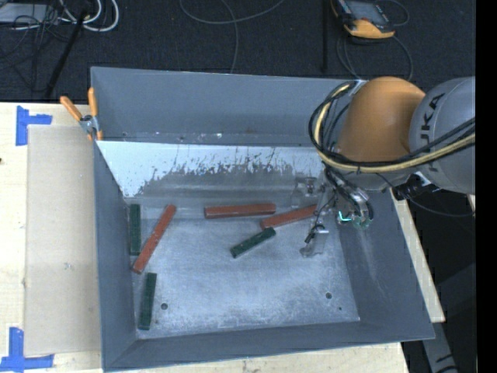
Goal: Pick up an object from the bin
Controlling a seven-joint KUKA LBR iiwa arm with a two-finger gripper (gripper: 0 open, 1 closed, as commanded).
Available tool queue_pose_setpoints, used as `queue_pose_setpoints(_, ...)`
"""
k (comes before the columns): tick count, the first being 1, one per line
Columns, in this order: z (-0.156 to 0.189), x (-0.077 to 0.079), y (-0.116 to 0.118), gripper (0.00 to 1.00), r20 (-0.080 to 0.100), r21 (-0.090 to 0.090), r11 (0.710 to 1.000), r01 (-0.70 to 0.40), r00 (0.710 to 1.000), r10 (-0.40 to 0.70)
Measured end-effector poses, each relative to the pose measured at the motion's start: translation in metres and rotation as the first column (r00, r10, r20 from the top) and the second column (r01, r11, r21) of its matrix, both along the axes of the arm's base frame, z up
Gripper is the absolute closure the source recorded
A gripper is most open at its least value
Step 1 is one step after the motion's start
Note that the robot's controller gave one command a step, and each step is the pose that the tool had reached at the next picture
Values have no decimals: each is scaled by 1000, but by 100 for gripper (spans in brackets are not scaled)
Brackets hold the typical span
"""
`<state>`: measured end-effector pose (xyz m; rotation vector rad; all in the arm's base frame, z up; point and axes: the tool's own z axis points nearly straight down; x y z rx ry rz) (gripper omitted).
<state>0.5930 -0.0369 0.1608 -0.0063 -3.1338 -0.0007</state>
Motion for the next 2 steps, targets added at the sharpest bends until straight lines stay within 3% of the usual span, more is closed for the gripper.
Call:
queue_pose_setpoints(1,-93,6,47,0,4,3,921,-389,921,389)
queue_pose_setpoints(2,-93,6,47,0,7,1,921,-389,921,389)
